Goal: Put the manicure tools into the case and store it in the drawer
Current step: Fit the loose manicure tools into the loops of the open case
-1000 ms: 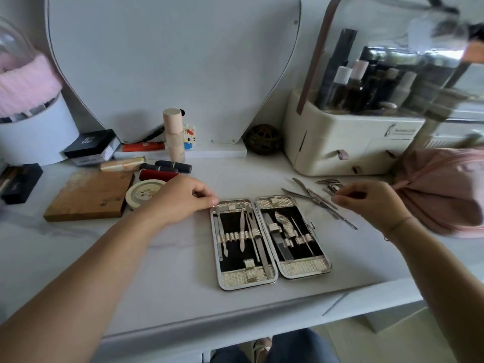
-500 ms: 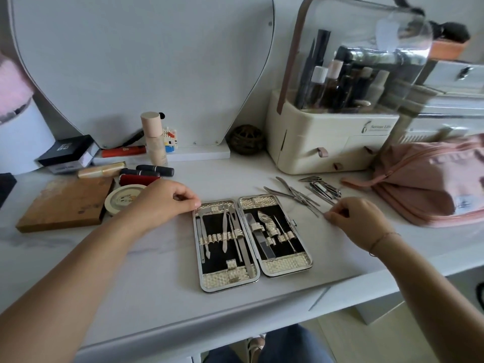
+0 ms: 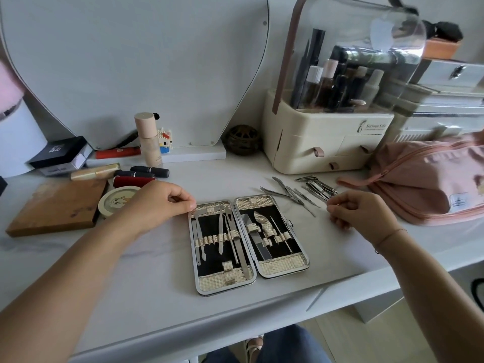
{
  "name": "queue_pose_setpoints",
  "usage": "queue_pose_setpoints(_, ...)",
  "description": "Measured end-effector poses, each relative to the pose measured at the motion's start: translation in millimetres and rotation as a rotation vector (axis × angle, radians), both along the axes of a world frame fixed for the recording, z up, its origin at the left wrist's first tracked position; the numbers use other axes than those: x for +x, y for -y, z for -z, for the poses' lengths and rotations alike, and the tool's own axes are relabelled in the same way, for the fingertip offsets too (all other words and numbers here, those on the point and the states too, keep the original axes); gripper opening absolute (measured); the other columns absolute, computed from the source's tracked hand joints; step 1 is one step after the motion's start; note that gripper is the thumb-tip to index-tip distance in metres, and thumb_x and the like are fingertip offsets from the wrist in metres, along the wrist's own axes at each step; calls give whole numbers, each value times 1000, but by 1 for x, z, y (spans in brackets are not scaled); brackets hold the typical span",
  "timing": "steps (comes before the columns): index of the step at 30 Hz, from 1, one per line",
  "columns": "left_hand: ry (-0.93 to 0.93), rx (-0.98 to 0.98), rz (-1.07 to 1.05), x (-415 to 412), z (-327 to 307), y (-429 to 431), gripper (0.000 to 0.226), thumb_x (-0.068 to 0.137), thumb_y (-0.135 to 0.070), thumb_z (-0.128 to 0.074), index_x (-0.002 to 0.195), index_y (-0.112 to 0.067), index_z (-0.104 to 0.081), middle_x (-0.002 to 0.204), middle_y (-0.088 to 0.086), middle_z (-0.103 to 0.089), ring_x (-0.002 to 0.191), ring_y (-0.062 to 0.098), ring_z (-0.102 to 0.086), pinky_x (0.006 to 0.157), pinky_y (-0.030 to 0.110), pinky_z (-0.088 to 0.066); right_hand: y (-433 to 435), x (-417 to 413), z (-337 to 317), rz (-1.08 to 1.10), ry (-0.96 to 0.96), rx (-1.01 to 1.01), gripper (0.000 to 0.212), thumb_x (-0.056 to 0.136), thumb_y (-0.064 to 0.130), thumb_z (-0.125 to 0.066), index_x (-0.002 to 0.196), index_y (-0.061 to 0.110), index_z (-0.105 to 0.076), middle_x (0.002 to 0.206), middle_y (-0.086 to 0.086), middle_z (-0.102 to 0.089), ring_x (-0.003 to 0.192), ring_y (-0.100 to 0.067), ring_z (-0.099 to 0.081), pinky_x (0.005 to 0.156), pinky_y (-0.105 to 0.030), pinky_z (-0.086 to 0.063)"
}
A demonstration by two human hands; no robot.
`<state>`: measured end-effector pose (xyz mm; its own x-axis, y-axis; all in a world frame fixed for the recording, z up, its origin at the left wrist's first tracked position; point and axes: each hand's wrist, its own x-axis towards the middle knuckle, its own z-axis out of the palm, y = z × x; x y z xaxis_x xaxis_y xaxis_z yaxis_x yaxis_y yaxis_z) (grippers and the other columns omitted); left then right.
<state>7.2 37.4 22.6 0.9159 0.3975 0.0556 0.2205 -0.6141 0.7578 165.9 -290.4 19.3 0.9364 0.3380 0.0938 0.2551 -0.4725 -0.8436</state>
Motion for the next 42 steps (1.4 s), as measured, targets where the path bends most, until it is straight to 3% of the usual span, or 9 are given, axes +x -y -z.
queue_pose_setpoints(5, -2, -2, 6, 0, 0, 0, 5, 79, -18, -73, 81, -22, -74, 81, -10, -72, 84, 5, -63, 71, 13, -40, 0, -5, -4, -54, -97, 121, 19, 82, -7, -61, 95, 6, -65, 53, 0, -66, 42, -6, -55, 44, -15, -45)
queue_pose_setpoints(10, -5, -2, -1, 0, 0, 0, 5, 78, -19, -73, 82, -23, -75, 81, -10, -72, 85, 4, -62, 71, 14, -40, -19, -18, -15, -173, -226, 181, 14, 86, -4, -57, 86, 7, -66, 61, -3, -66, 48, -7, -60, 46, -15, -46)
queue_pose_setpoints(15, -8, 17, -1, 1, 0, 0, 6, 78, -21, -73, 83, -23, -75, 82, -10, -72, 85, 6, -62, 72, 15, -41, -37, -18, -20, -220, -217, 89, 4, 79, 7, -68, 81, 6, -72, 54, -1, -50, 47, -9, -38, 48, -17, -32)
queue_pose_setpoints(20, -18, 7, 8, 1, 0, -2, 5, 78, -21, -73, 82, -24, -75, 82, -9, -72, 86, 7, -63, 73, 14, -41, -39, -12, -24, -247, -320, 31, 18, 75, 10, -72, 87, -4, -69, 60, -5, -49, 56, -12, -40, 57, -20, -36)
queue_pose_setpoints(22, -18, 2, 9, 1, 0, -2, 5, 78, -20, -73, 82, -24, -75, 82, -10, -72, 85, 6, -62, 71, 13, -40, -40, -10, -26, -266, -376, 85, 16, 72, 10, -72, 84, 0, -68, 60, -3, -53, 55, -11, -42, 54, -17, -39)
queue_pose_setpoints(26, -15, -2, 11, 1, 0, -1, 5, 78, -20, -74, 80, -25, -74, 81, -11, -71, 84, 3, -61, 70, 13, -39, -45, -9, -23, -314, -552, 288, 37, 50, 20, -76, 81, 3, -68, 57, 1, -59, 48, -5, -49, 47, -12, -43)
queue_pose_setpoints(30, -18, -15, 15, 0, 0, -2, 5, 78, -20, -73, 79, -26, -74, 80, -10, -72, 85, 6, -63, 74, 15, -42, -51, -9, -15, -311, -625, 442, 24, 68, 14, -65, 88, 1, -67, 62, 0, -61, 50, -3, -52, 47, -11, -44)
queue_pose_setpoints(36, -17, -16, 14, 0, 0, -1, 6, 78, -20, -73, 80, -25, -74, 81, -9, -72, 85, 7, -63, 71, 13, -41, -57, -7, -16, -300, -570, 452, 16, 83, 11, -56, 89, 2, -67, 69, -3, -66, 52, -3, -56, 48, -12, -44)
queue_pose_setpoints(42, -23, -8, 20, 0, 0, -1, 5, 78, -20, -73, 82, -23, -74, 82, -7, -72, 85, 8, -62, 70, 14, -40, -62, -6, -19, -270, -331, 211, 9, 85, 7, -61, 84, 8, -70, 62, 0, -68, 49, -6, -53, 47, -19, -31)
